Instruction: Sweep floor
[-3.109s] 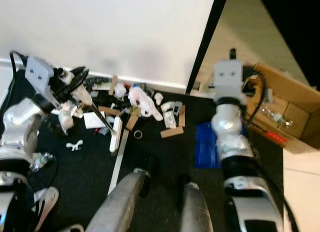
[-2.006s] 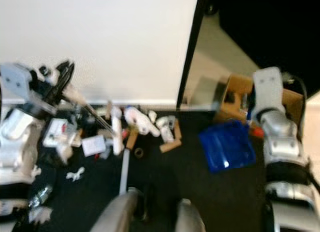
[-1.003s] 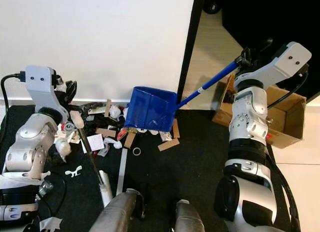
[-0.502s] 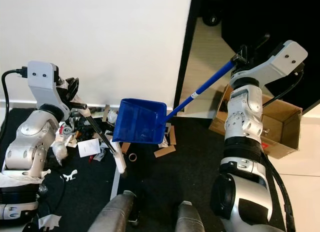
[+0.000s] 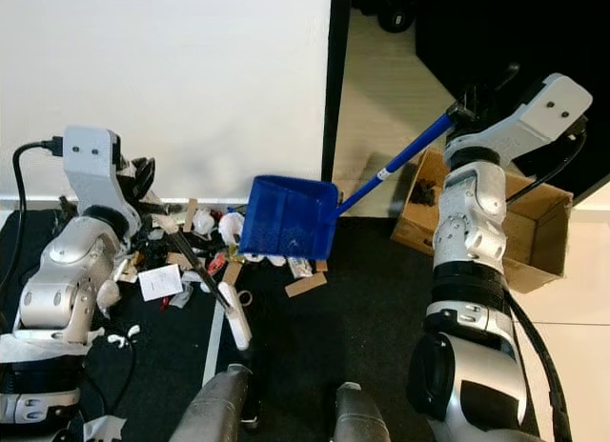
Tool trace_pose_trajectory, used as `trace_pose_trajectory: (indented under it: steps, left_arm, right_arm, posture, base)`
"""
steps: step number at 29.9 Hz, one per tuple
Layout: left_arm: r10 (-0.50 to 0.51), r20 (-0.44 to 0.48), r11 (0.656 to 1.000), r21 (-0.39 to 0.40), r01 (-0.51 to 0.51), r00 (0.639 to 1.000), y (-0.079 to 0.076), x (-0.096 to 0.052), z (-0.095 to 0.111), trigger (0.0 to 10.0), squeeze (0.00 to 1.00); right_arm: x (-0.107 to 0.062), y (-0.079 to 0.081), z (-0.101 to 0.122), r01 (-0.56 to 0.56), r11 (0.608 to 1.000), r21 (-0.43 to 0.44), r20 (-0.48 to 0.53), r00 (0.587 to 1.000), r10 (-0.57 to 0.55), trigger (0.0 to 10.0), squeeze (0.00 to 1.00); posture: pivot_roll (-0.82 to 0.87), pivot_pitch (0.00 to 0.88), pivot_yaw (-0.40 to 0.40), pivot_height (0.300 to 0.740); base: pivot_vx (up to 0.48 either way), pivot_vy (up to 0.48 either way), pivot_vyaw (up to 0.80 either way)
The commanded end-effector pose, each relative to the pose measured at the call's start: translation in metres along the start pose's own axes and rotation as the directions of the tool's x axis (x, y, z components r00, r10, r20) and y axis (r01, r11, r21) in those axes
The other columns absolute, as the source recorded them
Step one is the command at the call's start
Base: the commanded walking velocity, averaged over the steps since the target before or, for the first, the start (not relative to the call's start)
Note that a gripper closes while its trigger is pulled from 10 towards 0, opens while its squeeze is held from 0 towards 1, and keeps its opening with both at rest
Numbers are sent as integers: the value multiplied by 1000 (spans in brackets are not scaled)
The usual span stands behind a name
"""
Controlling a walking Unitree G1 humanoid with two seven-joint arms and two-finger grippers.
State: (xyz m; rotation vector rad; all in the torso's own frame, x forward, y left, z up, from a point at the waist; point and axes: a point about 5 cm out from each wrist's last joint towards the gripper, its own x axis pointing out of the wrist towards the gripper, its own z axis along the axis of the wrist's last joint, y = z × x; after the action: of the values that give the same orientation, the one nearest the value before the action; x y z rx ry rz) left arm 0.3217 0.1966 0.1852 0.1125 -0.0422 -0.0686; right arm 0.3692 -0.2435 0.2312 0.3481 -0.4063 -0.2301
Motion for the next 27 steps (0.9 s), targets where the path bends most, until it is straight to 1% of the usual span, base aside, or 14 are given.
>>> trace_pose_trajectory:
  steps: [1, 3, 5, 6, 8, 11, 13, 14, 15, 17, 18, 19, 24, 27]
  left_arm:
    - [6, 17, 998, 65, -7, 1000, 10, -4, 2, 10000, 0]
    - [-4, 19, 997, 78, 3, 1000, 12, -4, 2, 10000, 0]
    - [-41, 37, 994, 101, 37, 998, 15, -6, 3, 10000, 0]
    - [-41, 37, 994, 101, 37, 998, 15, -6, 3, 10000, 0]
    - [-71, 56, 991, 119, 64, 996, 17, -10, 4, 10000, 0]
    - [-79, 51, 989, 128, 72, 996, 19, -13, 3, 10000, 0]
    - [-81, 46, 989, 130, 74, 996, 20, -13, 1, 10000, 0]
    - [-82, 40, 988, 135, 76, 996, 21, -14, -1, 10000, 0]
    - [-82, 40, 988, 135, 76, 996, 21, -14, -1, 10000, 0]
    - [-89, 25, 985, 148, 85, 996, 22, -15, -5, 10000, 0]
    - [-89, 25, 985, 148, 85, 996, 22, -15, -5, 10000, 0]
    - [-95, 20, 984, 151, 91, 995, 23, -15, -6, 10000, 0]
    - [-134, 25, 982, 138, 130, 991, 24, -13, -10, 10000, 0]
    - [-174, 42, 976, 137, 167, 984, 24, -10, -12, 10000, 0]
  right_arm:
    - [-2, -1, 1, -11, 998, -67, 31, 999, 13, 10000, 0]
    - [-4, -1, -2, -21, 995, -100, 28, 999, 24, 10000, 0]
    - [-7, -3, -6, -37, 987, -155, 21, 999, 40, 10000, 0]
    - [-7, -3, -6, -37, 987, -155, 21, 999, 40, 10000, 0]
    - [-6, -10, 1, -35, 975, -219, 46, 998, 46, 10000, 0]
    - [-1, -23, 14, -15, 965, -263, 65, 997, 33, 10000, 0]
    - [1, -27, 15, -15, 961, -277, 50, 998, 30, 10000, 0]
    - [2, -32, 11, -34, 952, -304, -3, 999, 35, 10000, 0]
    - [2, -32, 11, -34, 952, -304, -3, 999, 35, 10000, 0]
    - [3, -42, 3, -61, 922, -383, -77, 996, 34, 10000, 0]
    - [3, -42, 3, -61, 922, -383, -77, 996, 34, 10000, 0]
    - [2, -45, -1, -72, 916, -395, -107, 994, 32, 10000, 0]
    - [0, -48, -15, -83, 902, -424, -155, 988, 18, 10000, 0]
    - [-4, -41, -23, -87, 883, -461, -132, 991, 28, 10000, 0]
  posture:
    - [68, 159, 72, 740]
    - [68, 159, 72, 740]
    - [71, 164, 64, 740]
    - [71, 164, 64, 740]
    - [76, 163, 62, 740]
    - [76, 163, 62, 740]
    - [76, 163, 62, 740]
    - [71, 165, 61, 740]
    - [71, 165, 61, 740]
    - [69, 169, 63, 740]
    - [69, 169, 63, 740]
    - [72, 173, 63, 740]
    - [82, 179, 60, 740]
    - [100, 183, 59, 740]
  base:
    - [0, 0, 0]
    - [0, 0, 0]
    - [0, 0, 0]
    - [0, 0, 0]
    - [0, 0, 0]
    - [0, 0, 0]
    - [0, 0, 0]
    - [0, 0, 0]
    - [0, 0, 0]
    - [0, 0, 0]
    - [0, 0, 0]
    - [0, 0, 0]
    - [0, 0, 0]
    - [0, 0, 0]
